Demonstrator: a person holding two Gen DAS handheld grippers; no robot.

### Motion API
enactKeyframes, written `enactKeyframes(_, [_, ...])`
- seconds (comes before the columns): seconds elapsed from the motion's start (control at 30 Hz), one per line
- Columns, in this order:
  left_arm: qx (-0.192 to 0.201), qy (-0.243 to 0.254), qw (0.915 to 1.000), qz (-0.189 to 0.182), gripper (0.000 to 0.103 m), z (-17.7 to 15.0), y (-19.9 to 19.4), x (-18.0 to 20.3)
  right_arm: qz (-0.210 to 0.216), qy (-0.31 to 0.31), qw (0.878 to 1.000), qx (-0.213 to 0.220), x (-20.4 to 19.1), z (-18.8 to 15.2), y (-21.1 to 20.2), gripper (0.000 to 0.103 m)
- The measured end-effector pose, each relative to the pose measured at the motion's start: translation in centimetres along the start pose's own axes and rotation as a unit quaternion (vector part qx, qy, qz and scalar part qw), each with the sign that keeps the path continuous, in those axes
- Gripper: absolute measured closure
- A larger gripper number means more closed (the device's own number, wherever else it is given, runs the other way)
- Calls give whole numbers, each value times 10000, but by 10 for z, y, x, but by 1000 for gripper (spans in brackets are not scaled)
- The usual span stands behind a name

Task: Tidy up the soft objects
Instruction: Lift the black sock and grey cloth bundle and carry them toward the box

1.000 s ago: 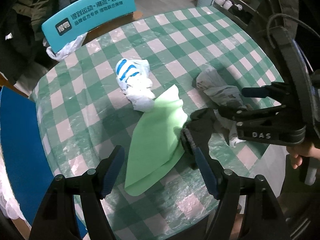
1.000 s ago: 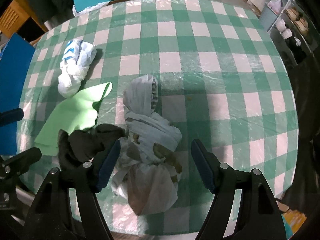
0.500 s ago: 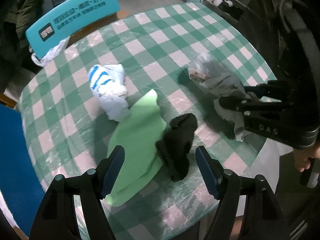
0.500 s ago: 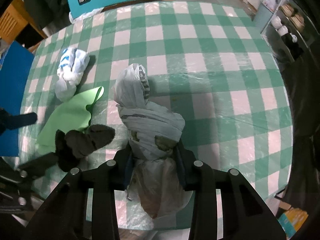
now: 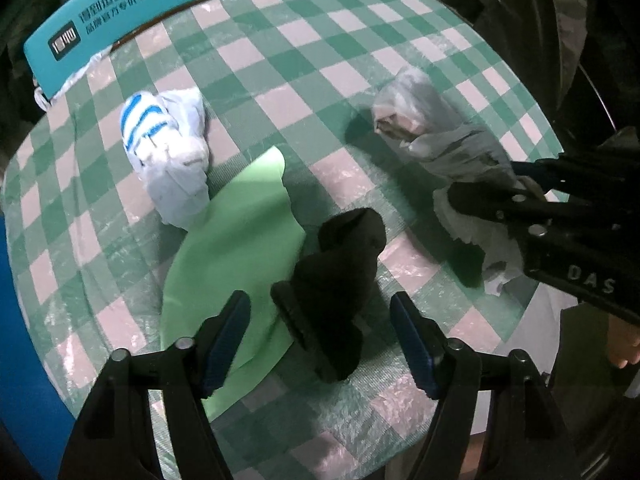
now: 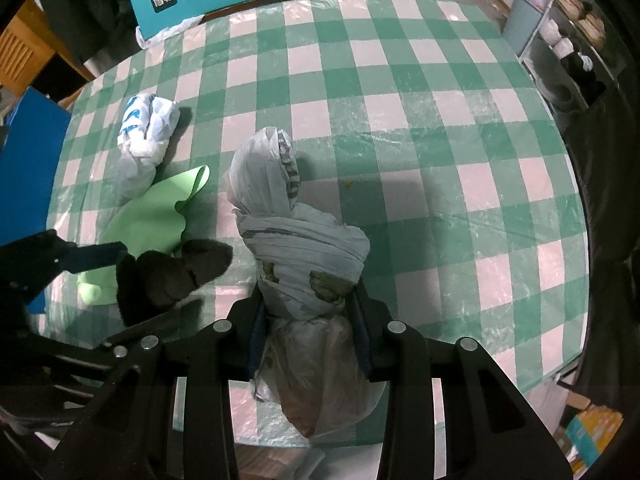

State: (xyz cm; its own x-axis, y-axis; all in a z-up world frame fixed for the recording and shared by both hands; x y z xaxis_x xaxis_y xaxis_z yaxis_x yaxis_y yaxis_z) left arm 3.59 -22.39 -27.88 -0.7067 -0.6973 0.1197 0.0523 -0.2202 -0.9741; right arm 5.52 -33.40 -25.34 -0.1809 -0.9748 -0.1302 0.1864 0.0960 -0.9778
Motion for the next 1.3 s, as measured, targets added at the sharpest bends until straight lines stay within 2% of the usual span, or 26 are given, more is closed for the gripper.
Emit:
enactKeyframes(0.03, [-38,17,10000,-1,42,-1,3,0,4,1,10000,-5,0,0,0,68])
enactKeyframes(0.1, [-67,57,10000,35,56,-3,6,1,18,-11,10000,-5,-2,0,0,68])
enactKeyframes(0.17, [27,140,9999,83,63,-2,4,2,21,-19,10000,-11,-1,-1,0,68])
enactKeyframes(0.23, [45,207,9997,122,66,-1,1,4,14,-15,10000,-21,-1,-1,1,68])
enactKeyframes(0.57, [371,147,9992,-53,67,-2,-28,8,59,-81,9999,63,-7,0,-9,68])
enactKeyframes(0.77, [628,33,9980,4,67,-1,-51,5,111,-201,9995,205,-16,0,-25,68])
enactKeyframes(1.3, [982,-180,9933,579,67,-9,-96,-31,313,-522,9969,496,-56,2,-59,68])
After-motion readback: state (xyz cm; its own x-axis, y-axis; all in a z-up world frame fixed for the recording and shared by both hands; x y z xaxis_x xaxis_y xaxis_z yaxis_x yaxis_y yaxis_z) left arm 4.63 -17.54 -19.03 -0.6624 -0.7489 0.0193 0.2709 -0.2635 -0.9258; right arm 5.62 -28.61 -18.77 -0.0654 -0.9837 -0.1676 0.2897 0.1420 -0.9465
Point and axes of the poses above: each gripper's, at about its wrist camera, not at the fingertips, and y roughly the way its jaws point, x to its right, z to its top, the point moved 9 cm from there along y, roughly the way its jaws point, and after that the axes turned 13 degrees about y, right-handed, at the moved point
